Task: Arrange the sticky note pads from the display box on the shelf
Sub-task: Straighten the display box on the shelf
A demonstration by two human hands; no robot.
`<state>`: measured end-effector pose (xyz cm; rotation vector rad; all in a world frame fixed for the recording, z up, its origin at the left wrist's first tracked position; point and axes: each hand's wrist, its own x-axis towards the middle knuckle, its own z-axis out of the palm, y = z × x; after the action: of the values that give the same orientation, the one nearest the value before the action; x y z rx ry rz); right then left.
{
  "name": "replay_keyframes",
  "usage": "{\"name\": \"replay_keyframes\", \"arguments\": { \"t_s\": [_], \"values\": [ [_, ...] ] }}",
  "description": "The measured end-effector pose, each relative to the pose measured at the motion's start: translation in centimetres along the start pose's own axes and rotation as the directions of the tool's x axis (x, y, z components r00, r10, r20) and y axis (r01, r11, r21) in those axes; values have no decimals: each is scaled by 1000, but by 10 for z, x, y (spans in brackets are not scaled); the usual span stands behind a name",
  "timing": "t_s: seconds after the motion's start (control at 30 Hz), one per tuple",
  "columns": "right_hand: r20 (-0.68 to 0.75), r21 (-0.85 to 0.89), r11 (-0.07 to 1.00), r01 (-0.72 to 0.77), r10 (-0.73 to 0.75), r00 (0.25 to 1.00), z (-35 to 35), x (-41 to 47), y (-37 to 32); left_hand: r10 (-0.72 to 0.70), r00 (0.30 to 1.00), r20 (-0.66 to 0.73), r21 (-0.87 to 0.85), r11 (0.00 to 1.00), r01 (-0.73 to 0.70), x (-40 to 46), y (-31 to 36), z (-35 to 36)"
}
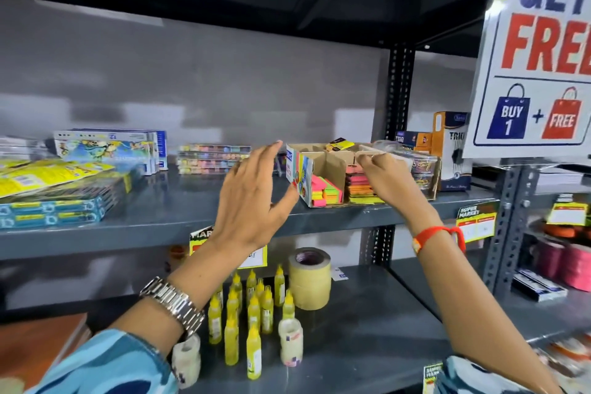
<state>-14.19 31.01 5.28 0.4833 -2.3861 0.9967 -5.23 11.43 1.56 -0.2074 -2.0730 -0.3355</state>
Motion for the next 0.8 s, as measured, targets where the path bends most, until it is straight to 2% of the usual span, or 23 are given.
{"name": "replay_keyframes", "arguments": {
  "t_s": [0.1,0.2,0.27,0.37,0.5,0.8],
  "values": [
    [75,-5,999,33,-32,997,-14,-12,6,-30,992,122,-5,1000,31,6,5,4],
    [137,-156,985,67,-46,990,-20,-15,15,-70,958,278,25,998,66,15,10,13],
    [135,-276,958,79,-43,990,-17,-12,22,-125,912,389,43,992,118,23,11,20],
    [121,-347,932,108,-70,990,-14,-10,27,-201,831,518,22,975,222,33,14,29],
    [63,-347,930,122,-107,992,-17,-9,31,-215,820,531,-37,961,276,36,19,32],
    [-64,-279,959,-39,22,998,-21,-8,42,-235,812,535,-53,949,310,35,25,32]
  ]
}}
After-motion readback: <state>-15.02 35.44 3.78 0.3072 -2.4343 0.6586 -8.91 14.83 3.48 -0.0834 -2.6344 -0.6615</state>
